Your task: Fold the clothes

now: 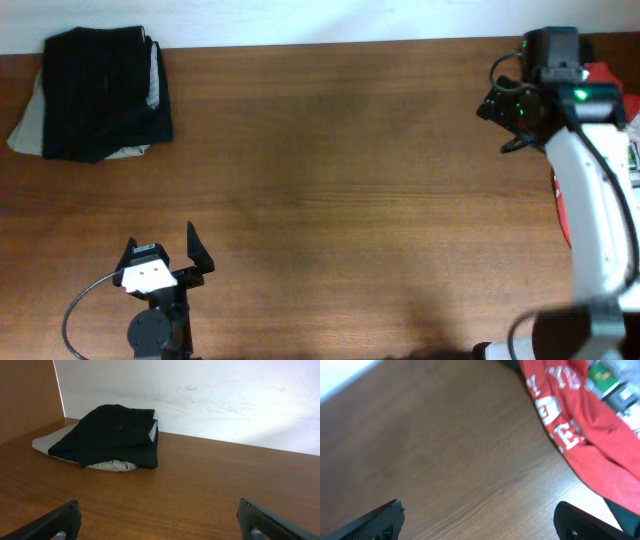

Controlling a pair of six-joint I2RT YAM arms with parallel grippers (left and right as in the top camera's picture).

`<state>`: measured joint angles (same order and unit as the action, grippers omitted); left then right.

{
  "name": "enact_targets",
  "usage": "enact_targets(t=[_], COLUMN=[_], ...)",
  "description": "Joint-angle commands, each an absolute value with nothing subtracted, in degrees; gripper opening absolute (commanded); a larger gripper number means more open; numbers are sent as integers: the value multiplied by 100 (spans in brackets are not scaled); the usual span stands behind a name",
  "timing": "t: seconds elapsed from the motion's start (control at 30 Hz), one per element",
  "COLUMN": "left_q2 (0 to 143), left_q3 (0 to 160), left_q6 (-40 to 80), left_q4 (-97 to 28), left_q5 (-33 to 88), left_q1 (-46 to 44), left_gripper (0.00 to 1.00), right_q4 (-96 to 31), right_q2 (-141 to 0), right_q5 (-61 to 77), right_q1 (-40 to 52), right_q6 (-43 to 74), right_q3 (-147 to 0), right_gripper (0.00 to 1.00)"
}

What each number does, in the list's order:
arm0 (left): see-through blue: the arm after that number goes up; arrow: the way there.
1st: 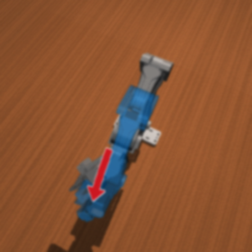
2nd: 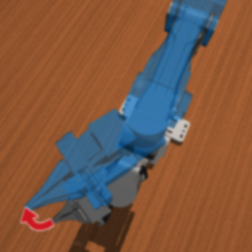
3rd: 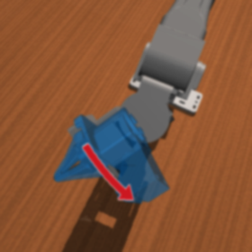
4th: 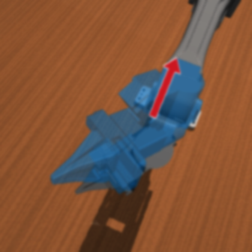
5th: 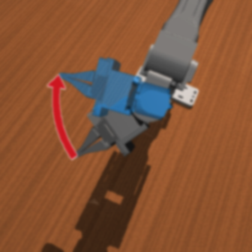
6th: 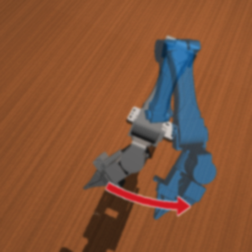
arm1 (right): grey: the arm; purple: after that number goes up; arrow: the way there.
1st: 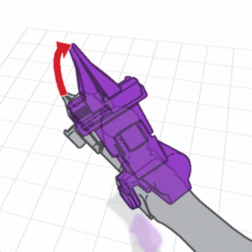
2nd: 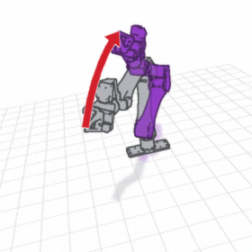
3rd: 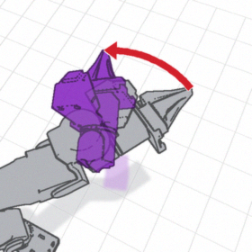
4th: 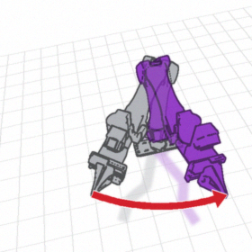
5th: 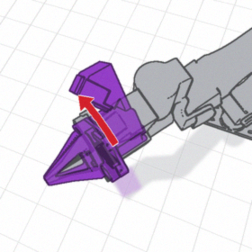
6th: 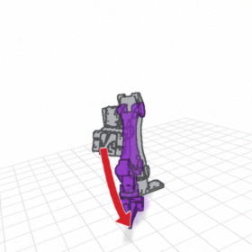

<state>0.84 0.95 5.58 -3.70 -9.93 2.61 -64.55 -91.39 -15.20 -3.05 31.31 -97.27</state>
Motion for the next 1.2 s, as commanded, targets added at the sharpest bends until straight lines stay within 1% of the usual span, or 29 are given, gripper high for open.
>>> enact_targets(t=[0.0,0.23,0.37,0.47,0.57,0.67,0.77,0.87,0.97,1.17], left_q2=[30,30,30,30,30,30,30,30,30,30], left_q3=[51,51,51,51,51,51,51,51,51,51], left_q6=[467,467,467,467,467,467,467,467,467,467], left_q4=[-368,-368,-368,-368,-368,-368,-368,-368,-368,-368], left_q5=[-1033,-1033,-1033,-1033,-1033,-1033,-1033,-1033,-1033,-1033], left_q1=[290,290,290,290,290,290,290,290,290,290], left_gripper=[99,99,99,99,99,99,99,99,99,99], right_q4=[-6455,-6462,-6521,-6733,-6547,-6001,-4884,-4069,-2971,-1806], right_q2=[-7948,-6316,-5859,-5798,-5430,-4770,-3889,-3194,-2228,-1155], right_q5=[-1612,-1616,-1608,-1559,-1562,-1570,-1568,-1551,-1551,-1549], right_q1=[-303,-303,-303,-178,16,47,49,64,274,596], right_q6=[3181,3181,3183,3183,3186,3183,3190,3339,3529,3553], right_q3=[-9769,-9769,-9769,-9734,-9249,-8243,-6700,-5492,-3946,-2252], right_gripper=[99,99,99,99,99,99,98,99,99,99])
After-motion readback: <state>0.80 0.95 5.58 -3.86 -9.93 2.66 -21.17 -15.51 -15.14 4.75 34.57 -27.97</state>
